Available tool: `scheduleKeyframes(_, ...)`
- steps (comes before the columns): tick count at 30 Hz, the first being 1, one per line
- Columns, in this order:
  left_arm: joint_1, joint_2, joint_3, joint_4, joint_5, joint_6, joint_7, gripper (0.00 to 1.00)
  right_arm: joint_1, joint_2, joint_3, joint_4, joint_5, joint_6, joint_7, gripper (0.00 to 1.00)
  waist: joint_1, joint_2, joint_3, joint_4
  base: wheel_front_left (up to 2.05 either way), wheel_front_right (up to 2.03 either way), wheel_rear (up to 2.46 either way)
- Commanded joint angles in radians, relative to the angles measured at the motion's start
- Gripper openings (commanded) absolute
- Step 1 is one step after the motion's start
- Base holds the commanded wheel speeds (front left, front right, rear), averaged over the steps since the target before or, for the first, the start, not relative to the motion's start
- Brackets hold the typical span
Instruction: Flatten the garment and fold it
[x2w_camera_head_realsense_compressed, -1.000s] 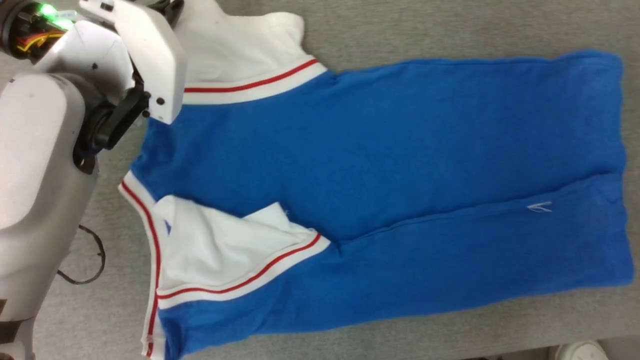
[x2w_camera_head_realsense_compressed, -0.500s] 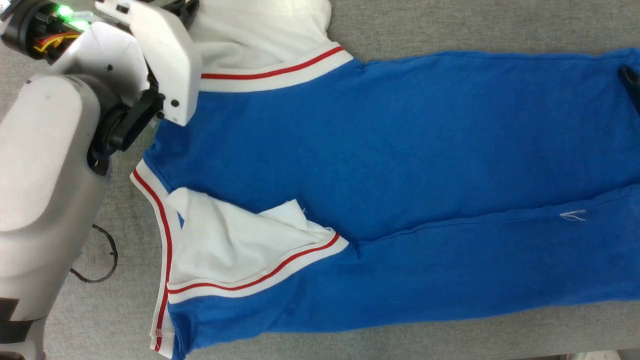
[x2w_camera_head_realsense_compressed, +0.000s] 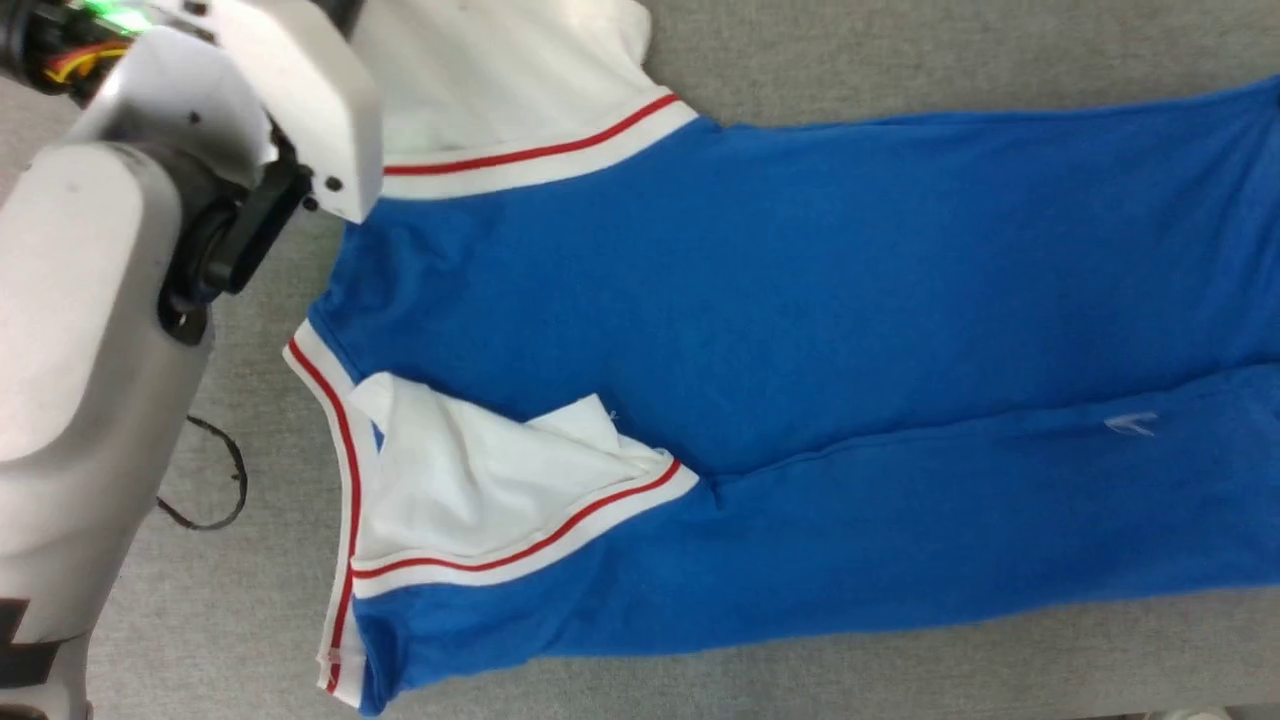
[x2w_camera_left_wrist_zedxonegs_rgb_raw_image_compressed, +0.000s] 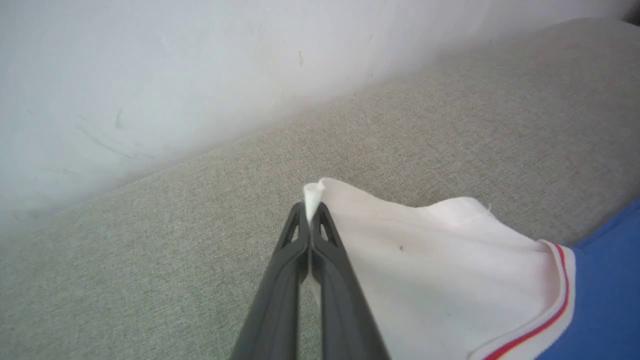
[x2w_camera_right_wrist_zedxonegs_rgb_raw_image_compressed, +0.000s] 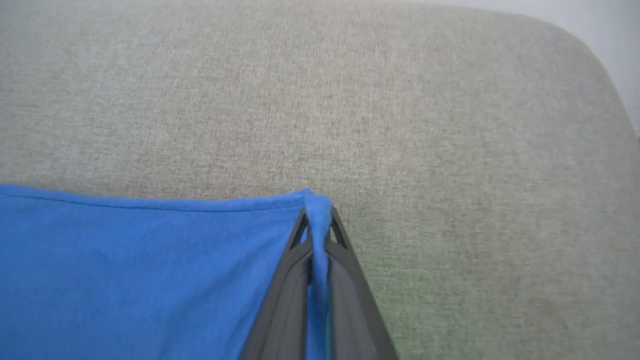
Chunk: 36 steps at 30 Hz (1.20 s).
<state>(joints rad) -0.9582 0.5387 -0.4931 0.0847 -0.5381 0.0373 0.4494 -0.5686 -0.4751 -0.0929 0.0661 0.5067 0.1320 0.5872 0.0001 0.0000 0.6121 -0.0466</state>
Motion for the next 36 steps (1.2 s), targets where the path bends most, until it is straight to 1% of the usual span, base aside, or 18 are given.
scheduleKeyframes(1, 0.016, 0.002, 0.01, -0.005, 0.001, 0.008, -0.017, 0.0, -0.006, -0.005, -0.007, -0.003, -0.004, -0.001, -0.013, 0.0, -0.0001, 0.0, -0.038, -0.002, 0.0, 0.0, 0.0)
scheduleKeyframes(6, 0.09, 0.019, 0.042, -0.048, -0.015, 0.017, -0.102, 0.0, 0.036, -0.006, -0.033, -0.005, -0.001, -0.001, -0.052, 0.0, -0.0001, 0.0, -0.11, 0.006, 0.0, 0.0, 0.0)
scheduleKeyframes(11, 0.223, 0.047, 0.043, -0.147, -0.021, 0.024, -0.167, 0.0, 0.13, 0.003, -0.042, -0.023, 0.011, -0.001, -0.086, 0.0, -0.0001, 0.0, -0.179, 0.019, 0.0, 0.0, 0.0)
scheduleKeyframes(17, 0.437, 0.057, 0.02, -0.263, -0.02, 0.063, -0.247, 0.0, 0.273, 0.038, -0.072, -0.038, 0.036, -0.001, -0.136, 0.0, -0.0001, 0.0, -0.246, 0.04, 0.0, 0.0, 0.0)
scheduleKeyframes(21, 0.577, 0.061, 0.023, -0.304, -0.03, 0.11, -0.295, 0.0, 0.362, 0.067, -0.09, -0.043, 0.057, -0.001, -0.155, 0.0, -0.0001, 0.0, -0.269, 0.047, 0.0, 0.0, 0.0)
scheduleKeyframes(24, 0.676, 0.056, 0.033, -0.311, -0.058, 0.138, -0.327, 0.0, 0.417, 0.082, -0.094, -0.044, 0.063, -0.001, -0.165, 0.0, -0.0001, 0.0, -0.283, 0.047, 0.0, 0.0, 0.0)
scheduleKeyframes(31, 0.835, 0.051, 0.048, -0.268, -0.109, 0.176, -0.371, 0.0, 0.495, 0.11, -0.077, -0.027, 0.064, -0.001, -0.184, 0.0, -0.0001, 0.0, -0.306, 0.036, 0.0, 0.0, 0.0)
scheduleKeyframes(36, 0.869, 0.035, 0.035, -0.224, -0.124, 0.173, -0.385, 0.0, 0.514, 0.121, -0.058, -0.004, 0.057, -0.001, -0.194, 0.0, -0.0001, 0.0, -0.32, 0.028, 0.0, 0.0, 0.0)
